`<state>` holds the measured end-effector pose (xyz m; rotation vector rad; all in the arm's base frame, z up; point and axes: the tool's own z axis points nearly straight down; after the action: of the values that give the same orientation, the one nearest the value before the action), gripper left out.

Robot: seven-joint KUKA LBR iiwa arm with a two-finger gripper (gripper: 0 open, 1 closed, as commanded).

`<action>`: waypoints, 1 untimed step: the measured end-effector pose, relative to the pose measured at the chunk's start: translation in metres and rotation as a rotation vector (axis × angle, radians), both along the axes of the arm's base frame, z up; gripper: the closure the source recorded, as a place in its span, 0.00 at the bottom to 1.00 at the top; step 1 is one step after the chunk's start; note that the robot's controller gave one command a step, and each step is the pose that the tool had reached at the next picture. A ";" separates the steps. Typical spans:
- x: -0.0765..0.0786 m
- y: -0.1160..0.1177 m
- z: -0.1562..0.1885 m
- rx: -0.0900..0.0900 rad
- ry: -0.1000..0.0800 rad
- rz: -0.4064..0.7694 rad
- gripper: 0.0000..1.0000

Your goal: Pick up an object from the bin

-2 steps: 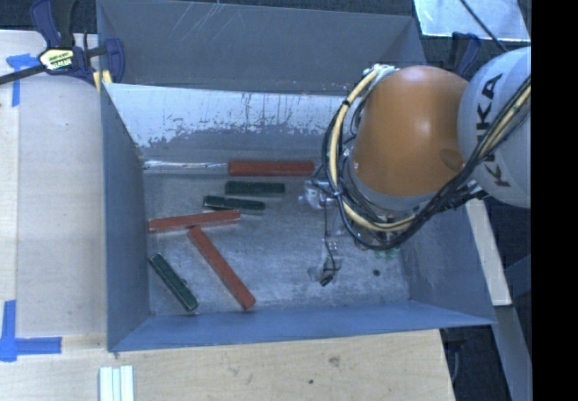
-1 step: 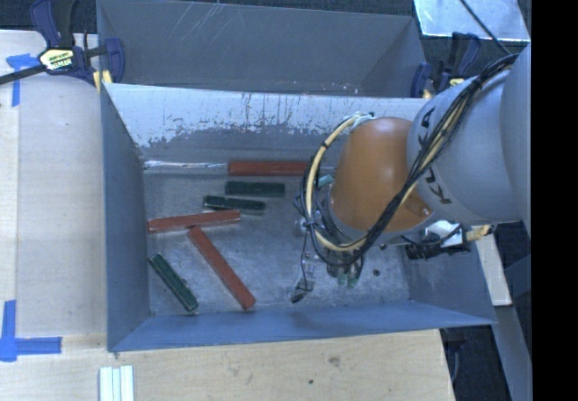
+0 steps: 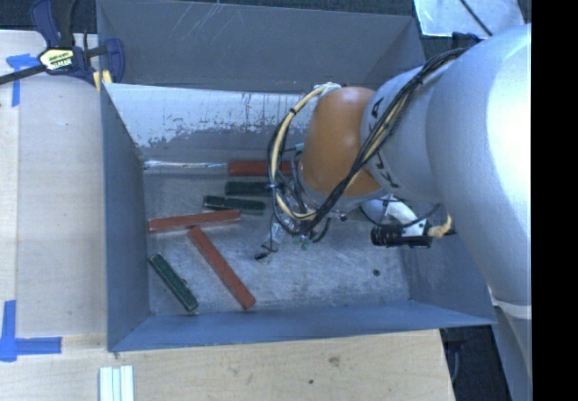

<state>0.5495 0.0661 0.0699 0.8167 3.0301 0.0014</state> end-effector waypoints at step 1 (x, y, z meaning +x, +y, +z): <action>0.010 0.025 0.070 0.002 -0.004 -0.166 0.00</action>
Offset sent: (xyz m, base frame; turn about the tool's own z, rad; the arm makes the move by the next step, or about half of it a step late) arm 0.0085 0.0243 0.0677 0.1692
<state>0.5599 0.0909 0.1396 1.0645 2.9484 0.0057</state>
